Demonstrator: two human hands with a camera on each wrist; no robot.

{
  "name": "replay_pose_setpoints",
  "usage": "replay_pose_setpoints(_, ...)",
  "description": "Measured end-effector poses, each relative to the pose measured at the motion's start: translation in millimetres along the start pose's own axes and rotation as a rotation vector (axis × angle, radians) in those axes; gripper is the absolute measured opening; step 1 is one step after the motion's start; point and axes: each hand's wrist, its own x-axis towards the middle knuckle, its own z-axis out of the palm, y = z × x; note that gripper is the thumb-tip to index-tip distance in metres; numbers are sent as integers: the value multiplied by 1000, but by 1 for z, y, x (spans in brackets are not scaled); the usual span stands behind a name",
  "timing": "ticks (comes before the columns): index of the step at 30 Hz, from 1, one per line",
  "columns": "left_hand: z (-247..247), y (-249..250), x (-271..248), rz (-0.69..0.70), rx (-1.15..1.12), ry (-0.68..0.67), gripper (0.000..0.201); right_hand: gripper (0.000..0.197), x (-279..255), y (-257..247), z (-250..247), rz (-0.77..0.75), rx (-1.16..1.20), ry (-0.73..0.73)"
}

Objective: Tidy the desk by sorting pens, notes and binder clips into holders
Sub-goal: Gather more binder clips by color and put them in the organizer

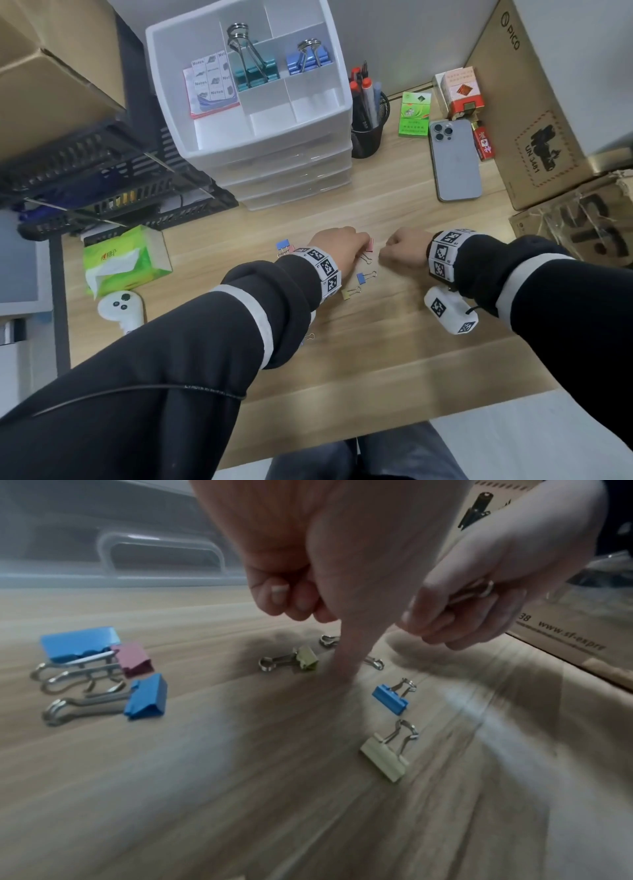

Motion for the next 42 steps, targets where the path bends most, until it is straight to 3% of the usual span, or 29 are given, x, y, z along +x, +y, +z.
replay_pose_setpoints(4,-1,3,6,2,64,-19,22,27,5,7,-7,-34,152,-22)
replay_pose_setpoints(8,-1,6,7,23,117,-38,8,14,13,6,-5,-41,368,-68)
replay_pose_setpoints(10,-1,6,5,29,119,-51,17,11,16,3,-4,-72,418,-44)
replay_pose_setpoints(16,-1,6,-4,-19,58,-58,21,9,27,-2,-2,-223,130,292)
replay_pose_setpoints(21,-6,-6,-15,-98,30,38,40,37,28,-8,7,-258,-176,219)
replay_pose_setpoints(25,-16,-29,-34,-185,-25,120,38,26,32,-22,13,-263,-240,218)
replay_pose_setpoints(28,-25,-49,-52,-241,-86,190,40,26,30,-35,13,-232,-248,135)
replay_pose_setpoints(31,-27,-65,-65,-281,-222,173,36,27,21,-49,12,-208,-42,12)
replay_pose_setpoints(36,-34,-81,-84,-322,-417,251,22,35,2,-79,14,-48,725,-268)
replay_pose_setpoints(39,-43,-83,-96,-329,-434,287,22,31,-7,-92,16,-7,913,-421)
replay_pose_setpoints(42,-51,-81,-105,-326,-459,300,29,13,-19,-106,17,-54,1029,-521)
